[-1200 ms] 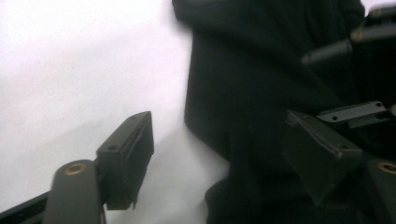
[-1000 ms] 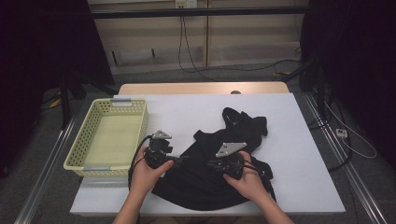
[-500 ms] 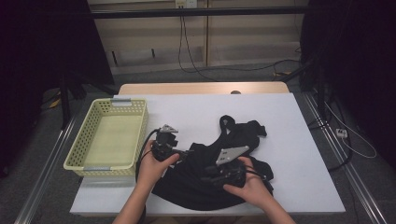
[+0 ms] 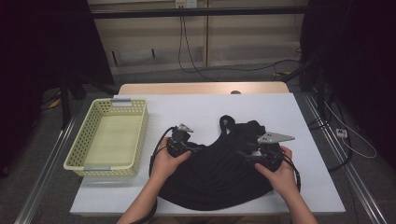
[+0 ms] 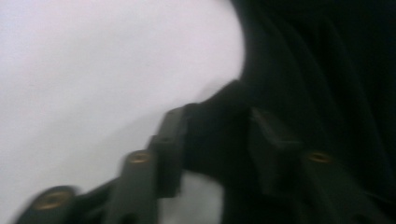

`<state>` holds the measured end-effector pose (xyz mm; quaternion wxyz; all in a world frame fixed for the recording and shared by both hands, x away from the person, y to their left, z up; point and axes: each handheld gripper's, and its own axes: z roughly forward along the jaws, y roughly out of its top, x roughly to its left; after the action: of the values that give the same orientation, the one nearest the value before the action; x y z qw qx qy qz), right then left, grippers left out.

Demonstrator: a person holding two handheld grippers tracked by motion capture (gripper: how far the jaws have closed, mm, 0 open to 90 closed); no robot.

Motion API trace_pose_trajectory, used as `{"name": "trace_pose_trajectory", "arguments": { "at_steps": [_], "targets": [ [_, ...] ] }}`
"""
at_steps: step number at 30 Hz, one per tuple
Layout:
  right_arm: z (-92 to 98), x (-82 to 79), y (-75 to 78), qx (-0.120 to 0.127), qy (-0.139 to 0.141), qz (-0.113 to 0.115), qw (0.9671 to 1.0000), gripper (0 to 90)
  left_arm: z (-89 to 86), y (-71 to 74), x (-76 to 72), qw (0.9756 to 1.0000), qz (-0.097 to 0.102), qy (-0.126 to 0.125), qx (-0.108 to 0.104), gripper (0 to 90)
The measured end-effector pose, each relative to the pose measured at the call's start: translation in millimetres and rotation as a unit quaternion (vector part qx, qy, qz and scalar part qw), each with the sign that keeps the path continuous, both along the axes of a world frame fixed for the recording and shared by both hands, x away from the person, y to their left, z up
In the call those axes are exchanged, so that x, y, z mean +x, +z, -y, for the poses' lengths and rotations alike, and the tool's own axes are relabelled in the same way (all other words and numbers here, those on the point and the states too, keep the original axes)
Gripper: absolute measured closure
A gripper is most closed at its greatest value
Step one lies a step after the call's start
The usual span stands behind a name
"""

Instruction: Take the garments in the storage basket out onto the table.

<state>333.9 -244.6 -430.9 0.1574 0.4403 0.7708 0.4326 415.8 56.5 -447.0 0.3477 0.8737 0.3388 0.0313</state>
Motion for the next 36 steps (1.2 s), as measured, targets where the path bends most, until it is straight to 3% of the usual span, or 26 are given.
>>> {"name": "trace_pose_trajectory", "arguments": {
  "at_steps": [3, 5, 7, 9, 11, 12, 14, 18, 20, 22, 25, 27, 31, 33, 34, 36],
  "targets": [
    [2.2, 1.2, 0.3, -0.004, -0.009, 0.006, 0.9999, 47.2, 1.1, 1.3, -4.2, 0.9998, -0.016, -0.006, -0.004, 80.8],
    [2.8, 1.1, -0.3, -0.009, -0.01, 0.003, 0.9999, 47.0, -0.5, 3.8, -6.0, 0.9999, -0.015, 0.001, 0.005, 83.7],
    [3.9, 0.9, -1.2, -0.016, -0.013, 0.005, 0.9998, 46.6, -8.8, 9.2, -5.8, 0.9994, 0.0, 0.029, 0.018, 84.6],
    [6.8, 0.8, -1.8, -0.017, -0.017, 0.004, 0.9997, 46.1, -28.3, 18.7, -2.1, 0.998, 0.002, 0.063, 0.0, 84.8],
    [10.8, 0.6, -3.0, -0.019, -0.024, 0.004, 0.9995, 45.9, -50.6, 30.0, -1.9, 0.9946, 0.012, 0.101, -0.018, 84.8],
    [12.8, 0.9, -4.0, -0.021, -0.026, 0.0, 0.9994, 45.4, -60.2, 34.9, -2.6, 0.993, 0.008, 0.113, -0.032, 84.8],
    [15.7, 2.2, -7.1, -0.02, -0.036, -0.006, 0.9991, 45.2, -70.2, 39.3, -5.4, 0.9904, 0.018, 0.132, -0.036, 84.8],
    [7.3, 5.6, -16.9, -0.039, -0.028, -0.029, 0.9985, 46.1, -72.9, 39.2, -5.5, 0.9893, 0.023, 0.141, -0.029, 84.7],
    [1.0, 6.5, -21.4, -0.056, -0.023, -0.039, 0.9974, 49.2, -71.1, 39.3, -5.7, 0.9904, 0.023, 0.135, -0.019, 84.7],
    [-0.2, 7.1, -23.8, -0.074, -0.019, -0.052, 0.9958, 57.0, -70.4, 39.6, -6.3, 0.9902, 0.027, 0.136, -0.015, 84.6],
    [8.5, 6.6, -22.9, -0.055, -0.01, -0.066, 0.9963, 77.9, -72.4, 40.6, -6.6, 0.9891, 0.033, 0.143, -0.013, 84.6],
    [15.2, 4.5, -20.7, -0.054, -0.007, -0.076, 0.9956, 83.6, -75.3, 41.3, -6.4, 0.9885, 0.032, 0.147, -0.015, 84.7],
    [29.6, -5.0, -12.1, -0.095, -0.022, -0.083, 0.9917, 84.2, -79.7, 40.1, -5.6, 0.9886, 0.025, 0.148, -0.018, 84.6],
    [36.6, -8.2, -11.4, -0.092, -0.024, -0.088, 0.9916, 82.9, -77.7, 38.9, -5.6, 0.9887, 0.026, 0.147, -0.016, 84.4],
    [38.1, -9.4, -11.0, -0.087, -0.018, -0.084, 0.9925, 79.8, -75.7, 37.9, -5.6, 0.9886, 0.027, 0.147, -0.016, 84.3],
    [36.1, -9.7, -7.7, -0.086, -0.008, -0.055, 0.9947, 65.0, -72.2, 35.2, -4.8, 0.9896, 0.024, 0.142, -0.012, 84.2]
  ]
}}
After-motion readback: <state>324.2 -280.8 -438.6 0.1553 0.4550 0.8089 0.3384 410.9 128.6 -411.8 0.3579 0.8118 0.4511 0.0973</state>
